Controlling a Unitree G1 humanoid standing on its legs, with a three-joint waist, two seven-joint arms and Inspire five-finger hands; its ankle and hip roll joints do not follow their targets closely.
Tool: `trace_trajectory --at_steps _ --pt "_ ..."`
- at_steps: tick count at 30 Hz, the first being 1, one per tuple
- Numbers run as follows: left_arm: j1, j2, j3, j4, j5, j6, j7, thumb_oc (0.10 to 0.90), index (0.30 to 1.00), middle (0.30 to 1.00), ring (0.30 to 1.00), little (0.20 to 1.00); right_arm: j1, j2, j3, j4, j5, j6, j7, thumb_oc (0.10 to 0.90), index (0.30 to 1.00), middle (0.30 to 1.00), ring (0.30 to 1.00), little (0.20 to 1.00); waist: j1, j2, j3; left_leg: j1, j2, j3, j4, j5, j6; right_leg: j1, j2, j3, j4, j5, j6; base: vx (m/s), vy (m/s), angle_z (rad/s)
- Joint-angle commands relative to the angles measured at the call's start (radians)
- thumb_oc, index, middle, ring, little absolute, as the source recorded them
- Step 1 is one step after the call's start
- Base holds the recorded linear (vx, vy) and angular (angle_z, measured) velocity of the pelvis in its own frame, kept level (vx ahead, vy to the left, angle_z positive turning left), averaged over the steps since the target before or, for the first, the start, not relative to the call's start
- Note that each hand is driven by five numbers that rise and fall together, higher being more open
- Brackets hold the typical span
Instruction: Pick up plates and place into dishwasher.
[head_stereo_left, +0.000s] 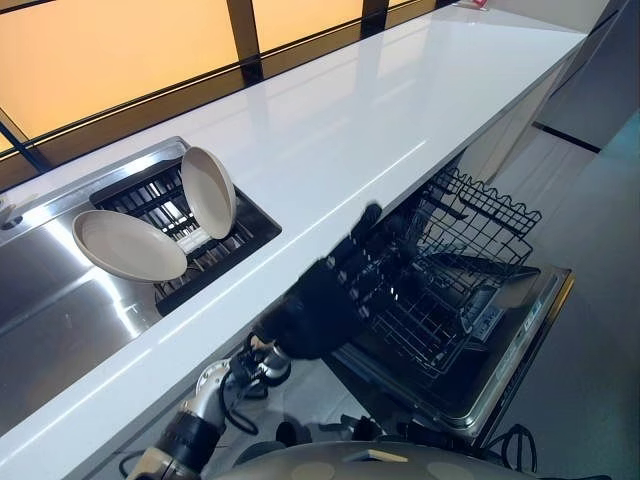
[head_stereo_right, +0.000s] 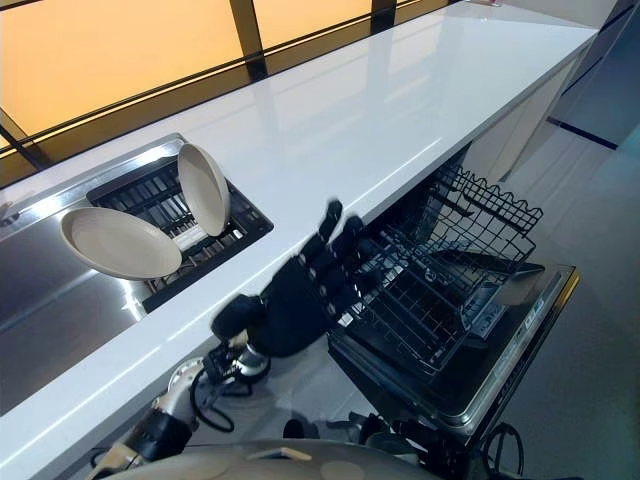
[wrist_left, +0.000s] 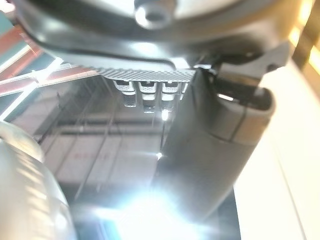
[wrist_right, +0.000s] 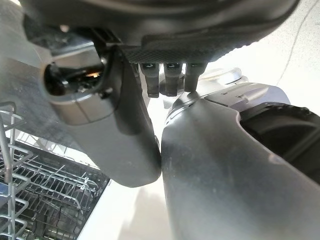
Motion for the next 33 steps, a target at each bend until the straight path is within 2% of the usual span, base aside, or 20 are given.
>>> trace_trajectory --at_steps 1,4,5,6,8,11,13,14,15,17,18,20,21,22,24,30,33 --pt "-0.117 -0.065 0.008 -0.126 -0.085 -0.099 0.063 0.8 0.9 0.9 0.9 0.9 -0.044 0.052 0.064 0.007 0.01 0.009 -0.003 0.8 0.9 0.9 0.9 0.9 -0.008 0.013 -0.002 0.034 -0.059 0.023 0.007 -0.145 0.038 0.02 0.067 0.021 0.039 -0.085 0.005 0.0 0.0 0.0" --pt "-0.136 -0.057 0.027 -0.157 -0.051 -0.152 0.071 0.8 0.9 0.9 0.9 0.9 -0.035 0.054 0.064 -0.001 0.005 0.006 -0.006 0.8 0.9 0.9 0.9 0.9 -0.013 0.016 -0.003 0.035 -0.061 0.021 0.007 -0.146 0.039 0.021 0.067 0.021 0.039 -0.085 0.005 0.0 0.0 0.0" --pt "-0.145 -0.052 0.04 -0.174 -0.019 -0.199 0.089 0.8 0.9 0.9 0.9 0.9 -0.03 0.054 0.065 -0.003 0.003 0.001 -0.006 0.8 0.9 0.9 0.9 0.9 -0.014 0.018 -0.004 0.036 -0.062 0.019 0.007 -0.146 0.04 0.021 0.067 0.021 0.039 -0.085 0.005 0.0 0.0 0.0" --pt "-0.147 -0.049 0.044 -0.179 -0.008 -0.215 0.096 0.8 0.9 0.9 0.9 0.9 -0.028 0.054 0.065 -0.002 0.003 0.0 -0.006 0.8 0.9 0.9 0.9 0.9 -0.014 0.019 -0.004 0.036 -0.062 0.019 0.007 -0.146 0.04 0.021 0.067 0.021 0.04 -0.085 0.005 0.0 0.0 0.0" --pt "-0.154 -0.026 0.077 -0.199 0.093 -0.334 0.144 0.8 0.9 0.9 0.9 0.9 -0.021 0.054 0.062 -0.003 0.0 -0.004 -0.008 0.8 0.9 0.9 0.9 0.9 -0.014 0.021 -0.007 0.036 -0.063 0.016 0.007 -0.144 0.039 0.023 0.066 0.018 0.038 -0.085 0.005 0.0 0.0 0.0" --pt "-0.149 0.031 0.131 -0.221 0.254 -0.514 0.283 0.8 0.9 0.9 0.9 0.9 -0.007 0.054 0.062 -0.015 0.004 -0.006 -0.016 0.8 0.9 0.9 0.9 0.9 -0.008 0.025 -0.009 0.036 -0.065 0.01 0.007 -0.141 0.041 0.026 0.066 0.015 0.035 -0.086 0.004 0.0 0.0 0.0" --pt "-0.137 0.095 0.193 -0.229 0.423 -0.66 0.412 0.8 0.9 0.9 0.9 0.9 0.01 0.054 0.061 -0.021 0.012 -0.015 -0.021 0.8 0.9 0.9 0.9 0.9 0.001 0.028 -0.012 0.037 -0.068 0.003 0.007 -0.139 0.043 0.029 0.065 0.009 0.032 -0.088 0.004 0.0 0.0 0.0" --pt "-0.133 0.11 0.21 -0.232 0.474 -0.694 0.446 0.8 0.9 0.9 0.9 0.9 0.015 0.054 0.061 -0.021 0.015 -0.018 -0.022 0.8 0.9 0.9 0.9 0.9 0.002 0.029 -0.013 0.037 -0.069 0.001 0.007 -0.139 0.043 0.031 0.064 0.006 0.031 -0.088 0.005 0.0 0.0 0.0" --pt "-0.125 0.146 0.247 -0.229 0.597 -0.773 0.543 0.8 0.9 0.9 0.9 0.9 0.024 0.053 0.06 -0.021 0.021 -0.025 -0.023 0.8 0.9 0.9 0.9 0.9 0.009 0.03 -0.012 0.041 -0.07 -0.003 0.007 -0.14 0.044 0.038 0.064 0.003 0.029 -0.091 0.005 0.0 0.0 0.0" --pt "-0.112 0.209 0.324 -0.232 0.798 -0.85 0.683 0.8 0.9 0.9 0.9 0.9 0.038 0.054 0.055 -0.015 0.027 -0.039 -0.024 0.8 0.9 0.9 0.9 0.9 0.019 0.033 -0.019 0.036 -0.072 -0.012 0.007 -0.135 0.045 0.037 0.064 -0.004 0.025 -0.092 0.004 0.01 0.001 0.04" --pt "-0.097 0.266 0.395 -0.215 1.033 -0.909 0.87 0.8 0.9 0.9 0.9 0.9 0.048 0.054 0.049 0.001 0.029 -0.056 -0.015 0.8 0.9 0.9 0.9 0.9 0.031 0.034 -0.025 0.035 -0.074 -0.018 0.007 -0.134 0.045 0.041 0.064 -0.009 0.022 -0.096 0.002 0.03 -0.001 0.09" --pt "-0.086 0.319 0.467 -0.196 1.283 -0.916 1.049 0.8 0.9 0.9 0.9 0.9 0.055 0.055 0.039 0.026 0.024 -0.077 -0.002 0.8 0.9 0.9 0.9 0.9 0.039 0.035 -0.03 0.035 -0.076 -0.024 0.007 -0.134 0.046 0.044 0.065 -0.012 0.022 -0.101 0.001 0.02 -0.007 0.08" --pt "-0.085 0.326 0.474 -0.194 1.326 -0.911 1.074 0.8 0.9 0.9 0.9 0.9 0.055 0.056 0.038 0.029 0.023 -0.079 0.0 0.8 0.9 0.9 0.9 0.9 0.04 0.034 -0.031 0.035 -0.076 -0.024 0.007 -0.133 0.046 0.044 0.065 -0.013 0.022 -0.102 0.001 0.02 -0.008 0.08" --pt "-0.08 0.357 0.502 -0.178 1.454 -0.902 1.151 0.8 0.9 0.9 0.9 0.9 0.056 0.056 0.033 0.037 0.019 -0.085 0.005 0.8 0.9 0.9 0.9 0.9 0.043 0.035 -0.033 0.034 -0.076 -0.025 0.007 -0.132 0.046 0.045 0.065 -0.015 0.023 -0.104 0.0 0.01 -0.005 0.09" --pt "-0.081 0.44 0.558 -0.138 1.699 -0.85 1.271 0.8 0.9 0.9 0.9 0.9 0.056 0.055 0.024 0.055 0.004 -0.095 0.013 0.8 0.9 0.9 0.9 0.9 0.047 0.039 -0.039 0.034 -0.076 -0.027 0.007 -0.129 0.044 0.045 0.066 -0.018 0.024 -0.107 0.0 0.02 0.002 0.08" --pt "-0.125 0.623 0.596 -0.021 1.904 -0.754 1.354 0.8 0.9 0.9 0.9 0.9 0.047 0.041 0.021 0.064 0.0 -0.089 0.018 0.8 0.9 0.9 0.9 0.9 0.045 0.053 -0.05 0.031 -0.076 -0.026 0.007 -0.124 0.038 0.044 0.064 -0.021 0.029 -0.11 0.001 0.01 0.007 0.09" --pt "-0.172 0.725 0.59 0.058 1.919 -0.723 1.357 0.8 0.9 0.9 0.9 0.9 0.038 0.031 0.023 0.06 0.008 -0.07 0.011 0.8 0.9 0.9 0.9 0.9 0.037 0.062 -0.055 0.034 -0.075 -0.019 0.007 -0.123 0.033 0.045 0.063 -0.018 0.03 -0.11 0.003 0.01 0.012 0.04"
